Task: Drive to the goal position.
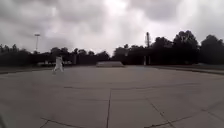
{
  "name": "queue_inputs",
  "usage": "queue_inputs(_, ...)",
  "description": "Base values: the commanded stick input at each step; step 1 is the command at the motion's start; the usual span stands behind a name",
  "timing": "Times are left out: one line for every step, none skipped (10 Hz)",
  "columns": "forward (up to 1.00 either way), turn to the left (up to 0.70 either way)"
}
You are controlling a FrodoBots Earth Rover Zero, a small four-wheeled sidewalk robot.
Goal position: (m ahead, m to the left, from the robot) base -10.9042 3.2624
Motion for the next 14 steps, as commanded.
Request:
queue_inputs(-0.7, 0.0)
queue_inputs(-0.7, 0.0)
queue_inputs(-0.7, 0.0)
queue_inputs(-0.7, 0.0)
queue_inputs(-0.7, -0.08)
queue_inputs(-0.7, -0.25)
queue_inputs(-0.7, -0.35)
queue_inputs(-0.7, -0.35)
queue_inputs(-0.7, -0.35)
queue_inputs(-0.7, -0.35)
queue_inputs(-0.7, -0.35)
queue_inputs(-0.7, -0.35)
queue_inputs(-0.7, -0.35)
queue_inputs(-0.7, -0.35)
